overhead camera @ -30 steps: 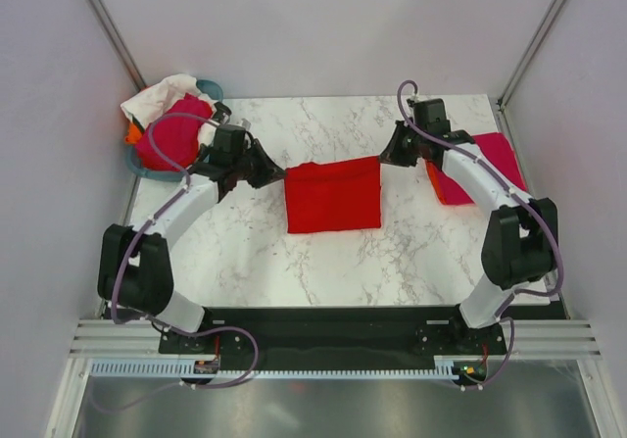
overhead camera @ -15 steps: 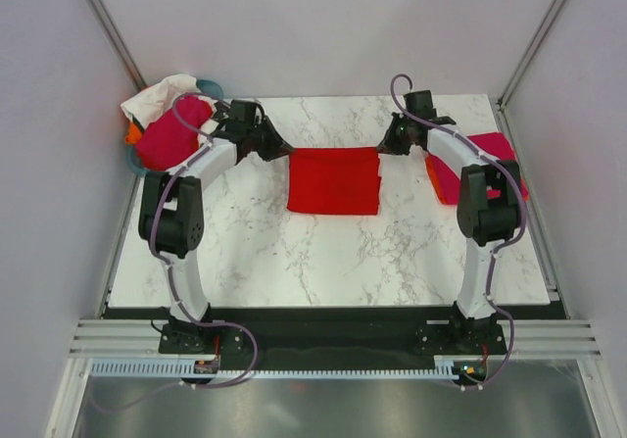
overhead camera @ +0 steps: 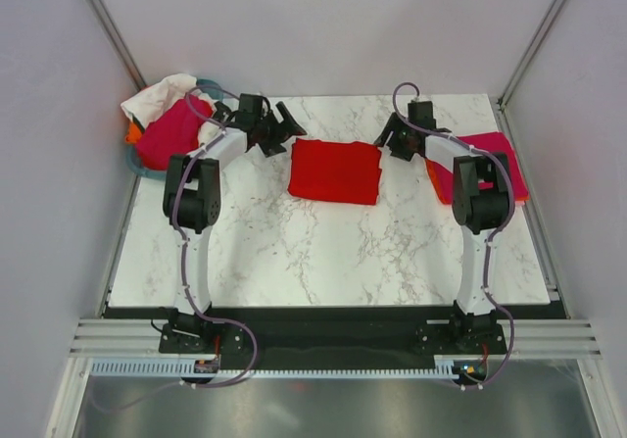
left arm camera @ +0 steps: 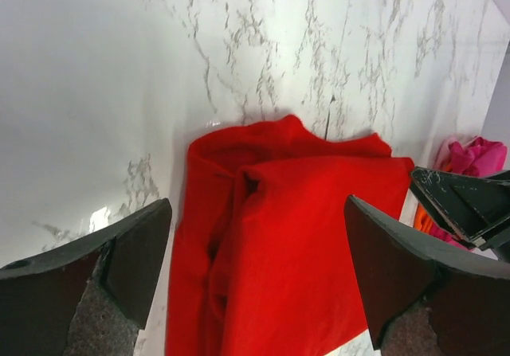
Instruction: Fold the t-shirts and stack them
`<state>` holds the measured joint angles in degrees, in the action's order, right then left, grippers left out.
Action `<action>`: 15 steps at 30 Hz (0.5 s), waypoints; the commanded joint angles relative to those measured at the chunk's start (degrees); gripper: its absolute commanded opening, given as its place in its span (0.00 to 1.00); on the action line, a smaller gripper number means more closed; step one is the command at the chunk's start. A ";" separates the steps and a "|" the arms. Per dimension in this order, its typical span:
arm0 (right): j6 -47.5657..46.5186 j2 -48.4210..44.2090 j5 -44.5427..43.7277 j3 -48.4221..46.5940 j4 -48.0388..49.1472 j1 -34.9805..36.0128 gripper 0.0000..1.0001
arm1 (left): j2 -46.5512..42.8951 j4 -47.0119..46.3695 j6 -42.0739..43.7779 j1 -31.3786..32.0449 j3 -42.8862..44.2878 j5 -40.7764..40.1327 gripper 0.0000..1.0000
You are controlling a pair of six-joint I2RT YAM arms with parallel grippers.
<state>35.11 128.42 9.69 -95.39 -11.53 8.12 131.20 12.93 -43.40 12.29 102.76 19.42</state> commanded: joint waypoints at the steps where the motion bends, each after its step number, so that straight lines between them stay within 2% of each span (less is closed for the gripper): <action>1: -1.62 -7.03 -1.00 7.14 9.85 0.05 0.71 | -6.03 -2.63 4.55 -0.17 -3.78 -0.44 0.95; 4: -2.06 -9.68 1.20 12.24 14.42 -0.12 0.71 | -8.75 -5.01 4.64 -0.17 -9.32 0.26 0.93; 7: -1.72 -8.98 8.13 13.57 16.54 -0.39 0.69 | -10.43 -8.88 4.55 -0.08 -13.89 0.79 0.89; 12: 0.04 -5.29 11.04 12.52 14.79 -0.56 0.64 | -8.15 -9.41 3.76 -0.08 -14.00 2.37 0.82; 15: 0.83 -3.62 9.30 12.34 13.30 -0.56 0.63 | -6.05 -9.50 3.14 -0.08 -13.29 2.73 0.80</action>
<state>35.07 122.50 18.15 -82.37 1.08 7.97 124.14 6.37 -41.30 12.29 88.49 20.10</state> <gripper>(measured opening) 0.633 0.807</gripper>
